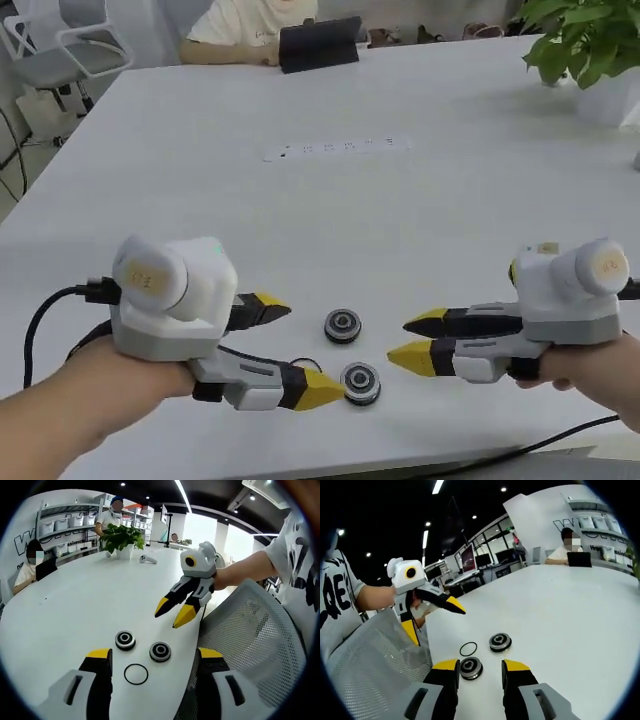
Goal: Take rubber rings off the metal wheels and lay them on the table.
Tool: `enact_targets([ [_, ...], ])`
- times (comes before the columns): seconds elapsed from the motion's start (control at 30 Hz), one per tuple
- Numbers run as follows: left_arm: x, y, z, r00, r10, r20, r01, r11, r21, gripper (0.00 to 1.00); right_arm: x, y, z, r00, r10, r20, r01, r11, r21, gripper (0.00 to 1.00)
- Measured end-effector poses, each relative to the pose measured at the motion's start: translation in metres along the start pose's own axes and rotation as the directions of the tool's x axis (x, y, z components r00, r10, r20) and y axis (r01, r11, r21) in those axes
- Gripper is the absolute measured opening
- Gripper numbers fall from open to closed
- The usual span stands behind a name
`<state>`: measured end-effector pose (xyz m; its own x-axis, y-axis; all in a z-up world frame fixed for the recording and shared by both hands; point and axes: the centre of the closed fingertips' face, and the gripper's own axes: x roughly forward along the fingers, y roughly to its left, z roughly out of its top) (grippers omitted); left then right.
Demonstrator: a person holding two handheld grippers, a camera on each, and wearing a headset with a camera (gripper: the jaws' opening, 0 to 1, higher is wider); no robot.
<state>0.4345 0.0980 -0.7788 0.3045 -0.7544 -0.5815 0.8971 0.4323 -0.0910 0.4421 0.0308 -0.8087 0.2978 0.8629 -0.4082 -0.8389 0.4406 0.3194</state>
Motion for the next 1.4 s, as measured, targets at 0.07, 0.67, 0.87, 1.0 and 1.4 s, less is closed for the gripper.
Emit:
enact_targets([
  [0.07,0.003,-0.001,-0.001,1.0,-0.007,-0.006,0.007,1.0,0.004,0.62,0.001,0.003,-0.004,0.9999,0.009,-0.013,-0.009,1.0,-0.016,0.31],
  [0.67,0.028,-0.012,-0.015,0.9951,-0.078,-0.06,0.079,0.997,0.004,0.52,0.015,0.006,-0.029,0.9954,0.043,-0.086,-0.051,0.994,-0.102,0.27],
  [0.87,0.035,-0.014,-0.016,0.9937,-0.092,-0.064,0.093,0.996,0.01,0.49,0.021,0.007,-0.033,0.9933,0.048,-0.105,-0.063,0.988,-0.141,0.25],
  [1.0,0.039,-0.016,-0.016,0.9925,-0.103,-0.067,0.104,0.995,0.014,0.44,0.025,0.008,-0.035,0.9914,0.051,-0.121,-0.071,0.984,-0.165,0.23],
  [1.4,0.052,-0.016,-0.025,0.9888,-0.118,-0.091,0.12,0.993,0.016,0.31,0.031,0.01,-0.043,0.9872,0.053,-0.15,-0.085,0.973,-0.214,0.18],
])
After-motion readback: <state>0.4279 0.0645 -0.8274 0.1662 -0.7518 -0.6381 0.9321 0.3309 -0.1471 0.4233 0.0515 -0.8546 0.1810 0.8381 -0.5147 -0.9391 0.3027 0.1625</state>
